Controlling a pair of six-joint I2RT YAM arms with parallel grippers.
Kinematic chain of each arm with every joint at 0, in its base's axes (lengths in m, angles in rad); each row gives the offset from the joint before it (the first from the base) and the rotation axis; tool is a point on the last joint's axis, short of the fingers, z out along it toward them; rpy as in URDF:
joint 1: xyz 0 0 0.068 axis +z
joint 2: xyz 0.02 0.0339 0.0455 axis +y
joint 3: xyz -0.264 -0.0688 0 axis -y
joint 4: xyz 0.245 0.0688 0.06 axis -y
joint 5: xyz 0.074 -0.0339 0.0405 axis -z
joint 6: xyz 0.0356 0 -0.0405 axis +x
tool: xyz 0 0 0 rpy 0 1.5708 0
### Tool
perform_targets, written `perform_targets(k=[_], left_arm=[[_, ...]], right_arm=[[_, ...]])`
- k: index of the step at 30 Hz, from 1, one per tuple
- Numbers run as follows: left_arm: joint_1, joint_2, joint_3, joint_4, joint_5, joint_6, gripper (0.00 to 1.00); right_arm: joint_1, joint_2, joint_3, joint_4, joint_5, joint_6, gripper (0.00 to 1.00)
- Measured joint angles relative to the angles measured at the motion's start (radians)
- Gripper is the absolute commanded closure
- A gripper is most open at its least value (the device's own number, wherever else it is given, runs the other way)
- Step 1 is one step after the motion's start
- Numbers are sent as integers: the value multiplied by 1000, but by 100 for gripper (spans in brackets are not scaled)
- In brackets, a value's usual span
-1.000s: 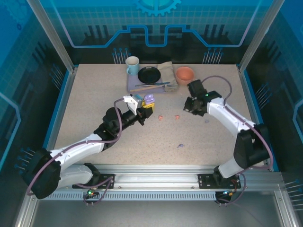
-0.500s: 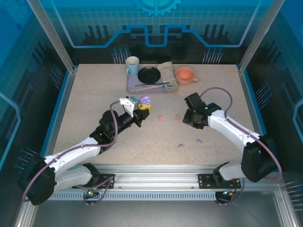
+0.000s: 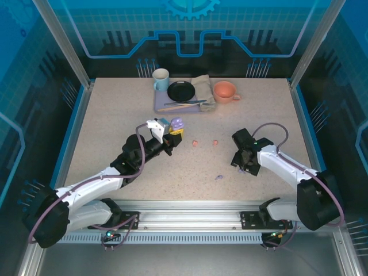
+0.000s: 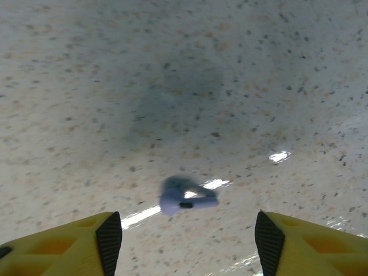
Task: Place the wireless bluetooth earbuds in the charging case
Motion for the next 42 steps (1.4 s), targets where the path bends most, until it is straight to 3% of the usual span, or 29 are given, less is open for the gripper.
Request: perform_targets(k=[15, 22, 32, 42], left_arm=[[0, 16, 0, 0, 0, -1, 100], [0, 35, 0, 2, 0, -1, 100], [0, 57, 3, 8, 8, -1, 100], [0, 74, 13, 8, 11, -1, 100]], right_arm=[[-34, 61, -69, 186, -125, -49, 38], [0, 35, -82, 193, -198, -44, 40], [27, 47, 33, 19, -80, -19, 42], [27, 140, 64, 10, -74, -27, 54]])
